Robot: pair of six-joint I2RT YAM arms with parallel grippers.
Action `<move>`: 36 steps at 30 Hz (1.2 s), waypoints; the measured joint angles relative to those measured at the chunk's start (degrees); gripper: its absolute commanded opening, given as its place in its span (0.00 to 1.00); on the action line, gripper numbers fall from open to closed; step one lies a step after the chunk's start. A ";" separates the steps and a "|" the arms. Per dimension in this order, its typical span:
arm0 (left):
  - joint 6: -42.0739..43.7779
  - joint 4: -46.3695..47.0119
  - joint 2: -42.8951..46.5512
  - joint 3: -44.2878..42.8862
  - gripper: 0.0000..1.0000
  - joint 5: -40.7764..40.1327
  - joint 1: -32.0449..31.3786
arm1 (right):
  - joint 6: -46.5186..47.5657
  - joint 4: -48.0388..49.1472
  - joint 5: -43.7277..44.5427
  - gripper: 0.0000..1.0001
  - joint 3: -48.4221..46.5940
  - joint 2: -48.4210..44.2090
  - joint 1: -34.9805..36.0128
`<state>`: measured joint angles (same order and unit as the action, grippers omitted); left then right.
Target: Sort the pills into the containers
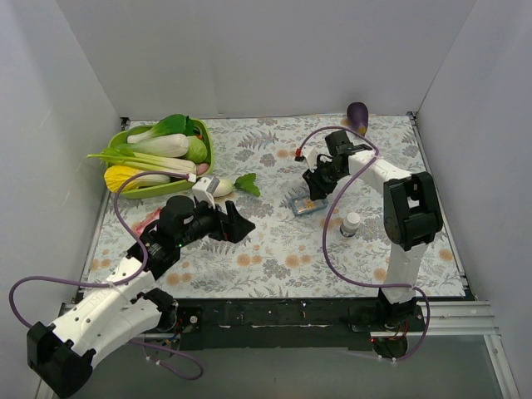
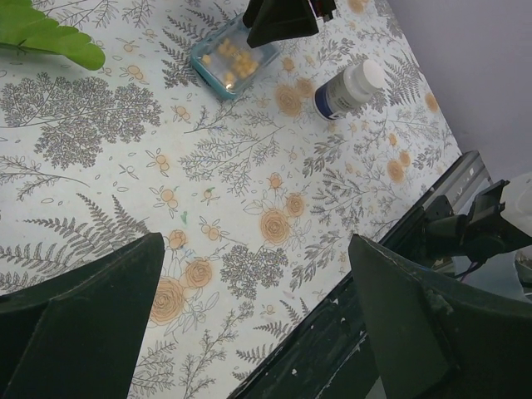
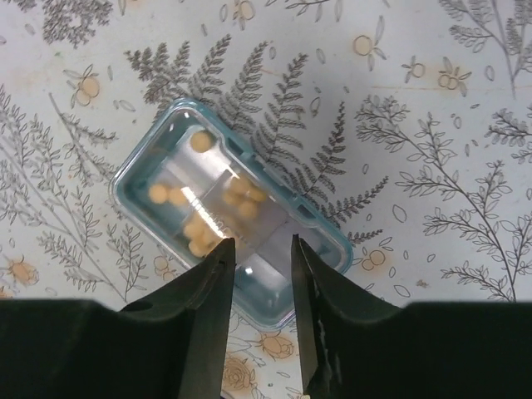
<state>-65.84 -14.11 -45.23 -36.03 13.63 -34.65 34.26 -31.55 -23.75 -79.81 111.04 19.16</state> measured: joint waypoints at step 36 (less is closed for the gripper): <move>4.98 -1.36 2.67 0.09 0.95 2.05 0.04 | 55.15 -22.82 -3.15 0.97 -8.98 4.96 0.85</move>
<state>-60.86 -15.46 -42.57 -35.94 15.68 -34.61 89.41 -54.37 -26.89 -88.79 116.01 20.01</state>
